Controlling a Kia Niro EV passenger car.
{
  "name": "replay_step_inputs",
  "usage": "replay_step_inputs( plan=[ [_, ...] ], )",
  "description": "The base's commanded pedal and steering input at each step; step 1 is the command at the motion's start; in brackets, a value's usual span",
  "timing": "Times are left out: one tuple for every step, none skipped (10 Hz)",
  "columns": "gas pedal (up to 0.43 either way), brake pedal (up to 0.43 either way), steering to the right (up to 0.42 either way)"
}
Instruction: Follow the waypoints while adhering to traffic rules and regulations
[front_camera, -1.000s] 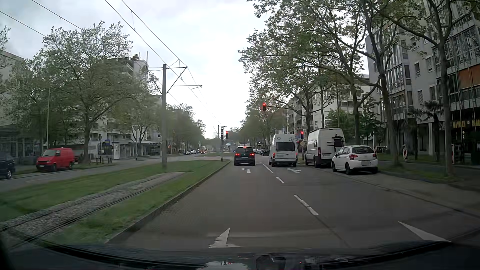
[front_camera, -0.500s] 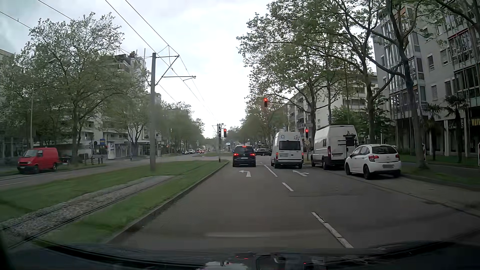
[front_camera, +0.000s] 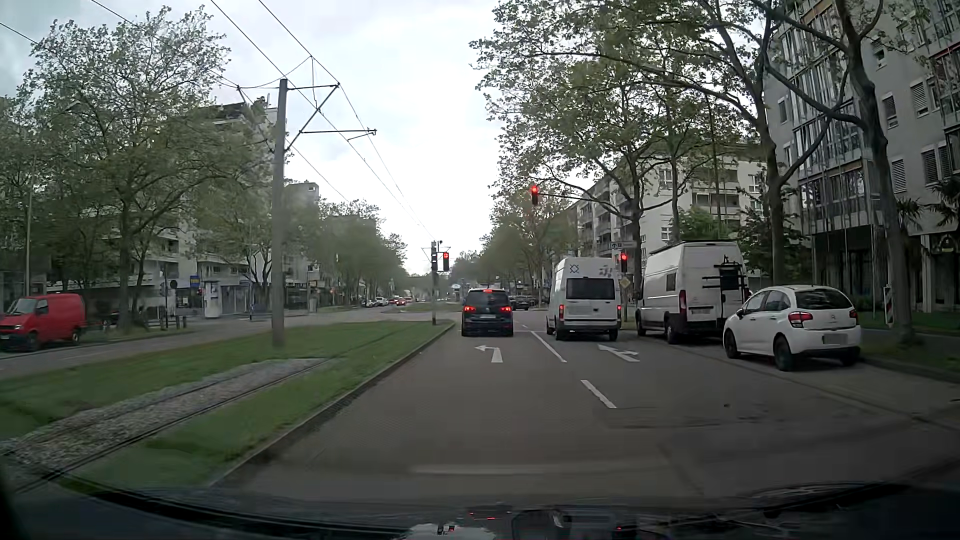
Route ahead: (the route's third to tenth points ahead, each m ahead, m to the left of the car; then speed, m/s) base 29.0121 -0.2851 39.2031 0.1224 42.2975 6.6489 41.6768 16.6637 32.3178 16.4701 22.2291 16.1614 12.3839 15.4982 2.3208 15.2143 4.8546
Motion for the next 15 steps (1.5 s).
replay_step_inputs(
  plan=[
    [0.0,0.11,0.0],
    [0.0,0.11,0.0],
    [0.0,0.11,0.0],
    [0.0,0.122,0.0],
    [0.0,0.122,0.0],
    [0.0,0.122,0.0],
    [0.0,0.122,-0.001],
    [0.0,0.128,-0.001],
    [0.0,0.122,-0.001],
    [0.0,0.122,0.0],
    [0.0,0.122,-0.001],
    [0.0,0.116,-0.002],
    [0.0,0.116,-0.002],
    [0.0,0.104,-0.002],
    [0.0,0.104,-0.002]
  ],
)
